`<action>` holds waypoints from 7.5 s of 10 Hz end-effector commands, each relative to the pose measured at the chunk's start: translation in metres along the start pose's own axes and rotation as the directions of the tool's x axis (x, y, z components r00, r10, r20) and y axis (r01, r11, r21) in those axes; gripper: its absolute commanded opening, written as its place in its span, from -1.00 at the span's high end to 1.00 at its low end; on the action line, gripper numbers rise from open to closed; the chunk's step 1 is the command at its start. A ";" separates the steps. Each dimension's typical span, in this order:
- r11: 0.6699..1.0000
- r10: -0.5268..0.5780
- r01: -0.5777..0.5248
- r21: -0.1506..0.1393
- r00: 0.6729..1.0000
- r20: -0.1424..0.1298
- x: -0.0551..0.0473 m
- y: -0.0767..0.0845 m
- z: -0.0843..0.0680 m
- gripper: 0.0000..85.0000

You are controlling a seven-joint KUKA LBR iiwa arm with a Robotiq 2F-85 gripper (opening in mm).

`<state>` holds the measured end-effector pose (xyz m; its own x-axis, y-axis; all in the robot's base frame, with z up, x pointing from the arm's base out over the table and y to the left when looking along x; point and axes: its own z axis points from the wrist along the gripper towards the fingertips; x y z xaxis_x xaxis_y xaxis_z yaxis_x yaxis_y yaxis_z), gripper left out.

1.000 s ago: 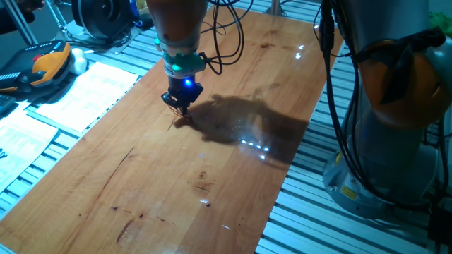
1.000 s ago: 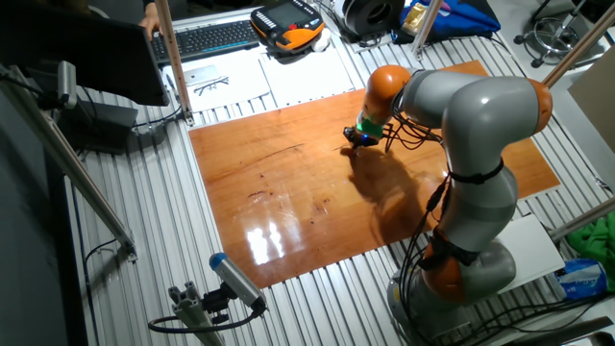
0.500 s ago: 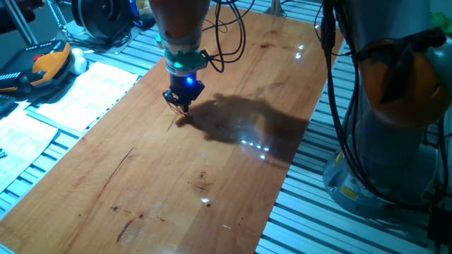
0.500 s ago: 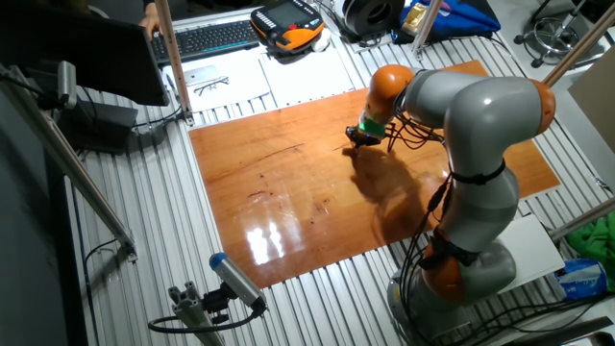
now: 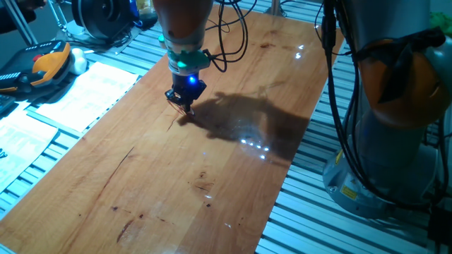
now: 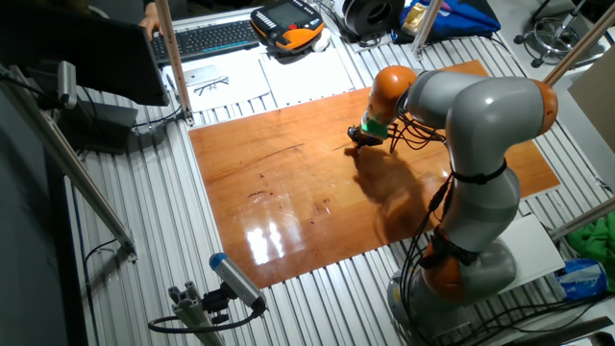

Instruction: Unfold the leg of the glasses (with one hand)

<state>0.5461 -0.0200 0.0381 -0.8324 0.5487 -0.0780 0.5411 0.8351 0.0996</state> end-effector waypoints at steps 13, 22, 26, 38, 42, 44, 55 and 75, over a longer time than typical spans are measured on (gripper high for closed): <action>0.995 -0.093 0.094 0.019 0.995 -0.034 -0.020 -0.038 -0.016 1.00; 0.996 -0.063 0.068 0.051 0.993 -0.105 -0.028 -0.005 -0.032 1.00; 0.996 -0.058 0.064 0.067 0.994 -0.092 -0.030 -0.001 -0.028 -0.60; 0.996 -0.062 0.068 0.058 0.994 -0.094 -0.038 -0.006 -0.012 0.60; 0.997 -0.049 0.055 0.060 0.993 -0.110 -0.031 0.002 -0.030 1.00; 0.995 -0.049 0.057 0.077 0.993 -0.107 -0.022 0.015 -0.046 1.00; 0.969 -0.116 0.131 0.211 0.990 -0.083 0.001 0.017 -0.094 1.00; 0.705 -0.428 0.382 0.598 0.901 -0.070 0.010 0.011 -0.110 1.00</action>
<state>0.5304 -0.0101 0.1475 -0.9893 0.1394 -0.0429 0.1405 0.8315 -0.5374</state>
